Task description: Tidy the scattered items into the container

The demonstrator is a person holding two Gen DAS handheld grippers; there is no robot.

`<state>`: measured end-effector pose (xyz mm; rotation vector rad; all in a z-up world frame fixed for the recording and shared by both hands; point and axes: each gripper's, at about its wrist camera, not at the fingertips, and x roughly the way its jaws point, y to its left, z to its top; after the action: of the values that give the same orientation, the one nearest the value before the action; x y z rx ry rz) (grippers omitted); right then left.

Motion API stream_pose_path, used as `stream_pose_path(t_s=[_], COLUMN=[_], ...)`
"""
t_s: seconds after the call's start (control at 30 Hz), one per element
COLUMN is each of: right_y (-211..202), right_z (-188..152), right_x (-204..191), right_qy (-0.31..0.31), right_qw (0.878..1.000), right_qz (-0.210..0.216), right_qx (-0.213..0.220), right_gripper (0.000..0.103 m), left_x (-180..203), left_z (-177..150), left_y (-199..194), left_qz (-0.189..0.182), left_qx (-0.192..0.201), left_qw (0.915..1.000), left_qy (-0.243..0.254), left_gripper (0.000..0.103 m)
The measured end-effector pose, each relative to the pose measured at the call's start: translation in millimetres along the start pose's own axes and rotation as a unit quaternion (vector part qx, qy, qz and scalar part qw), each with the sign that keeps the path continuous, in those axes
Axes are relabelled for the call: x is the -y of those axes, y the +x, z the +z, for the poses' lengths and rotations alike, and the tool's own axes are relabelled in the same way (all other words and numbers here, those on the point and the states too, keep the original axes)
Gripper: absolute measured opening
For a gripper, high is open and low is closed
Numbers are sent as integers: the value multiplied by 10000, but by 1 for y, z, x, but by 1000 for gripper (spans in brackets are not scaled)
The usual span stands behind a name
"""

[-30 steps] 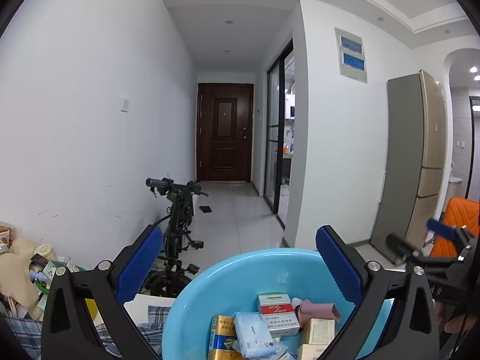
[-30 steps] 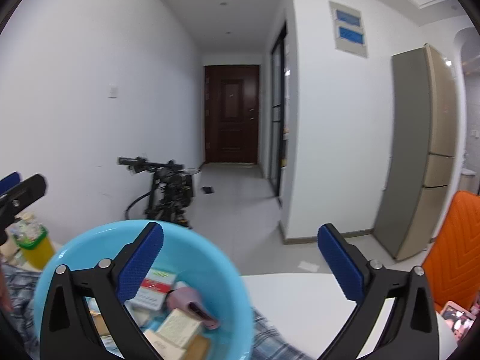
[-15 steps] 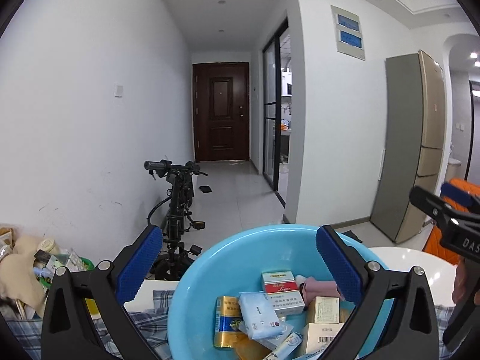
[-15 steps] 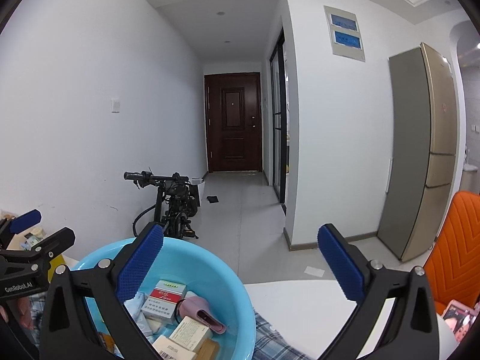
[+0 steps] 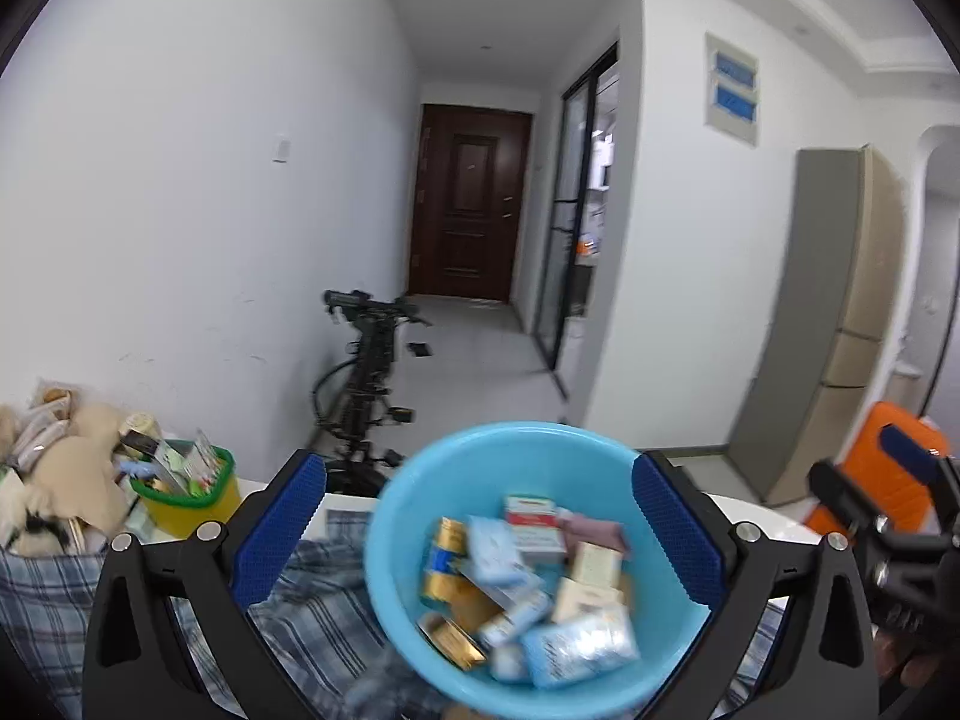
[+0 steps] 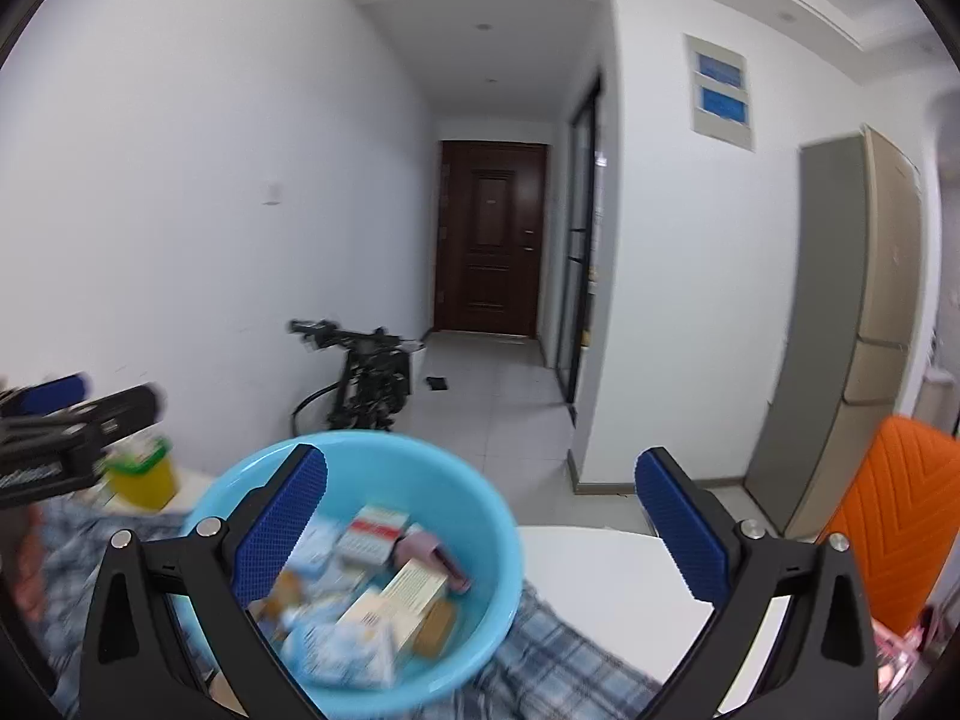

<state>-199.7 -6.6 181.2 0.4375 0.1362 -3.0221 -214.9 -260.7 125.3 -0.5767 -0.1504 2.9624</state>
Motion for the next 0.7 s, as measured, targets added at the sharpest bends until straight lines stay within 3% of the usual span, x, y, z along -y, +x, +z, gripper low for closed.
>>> stream_pose_path(t_s=[0.07,0.2,0.27,0.53,0.7], right_y=[-28,-60,-95,-153,-195], right_z=[1,-5,-11,-20,-47], right_x=[-10,-26,-27,-10,2], right_qy=[-140,-534,-460,30,325], right_qw=[9996,9972,9972,9971,9957], right_qz=[227,214,483,764,848], right_qx=[-26,-483,-349,0,177], right_gripper=[103,103,103,103,103], left_x=[4,15,17,17,21], left_z=[-3,-4,-7,-40,-77], left_y=[-21,-68,-93,-170,-233], left_qz=[99,180,58,-548,-93], left_qx=[53,153,259,400,979], left_qw=[9998,9987,9983,9958,9904], left_qy=[153,455,518,614,973], left_gripper=[103,103,103,103,103])
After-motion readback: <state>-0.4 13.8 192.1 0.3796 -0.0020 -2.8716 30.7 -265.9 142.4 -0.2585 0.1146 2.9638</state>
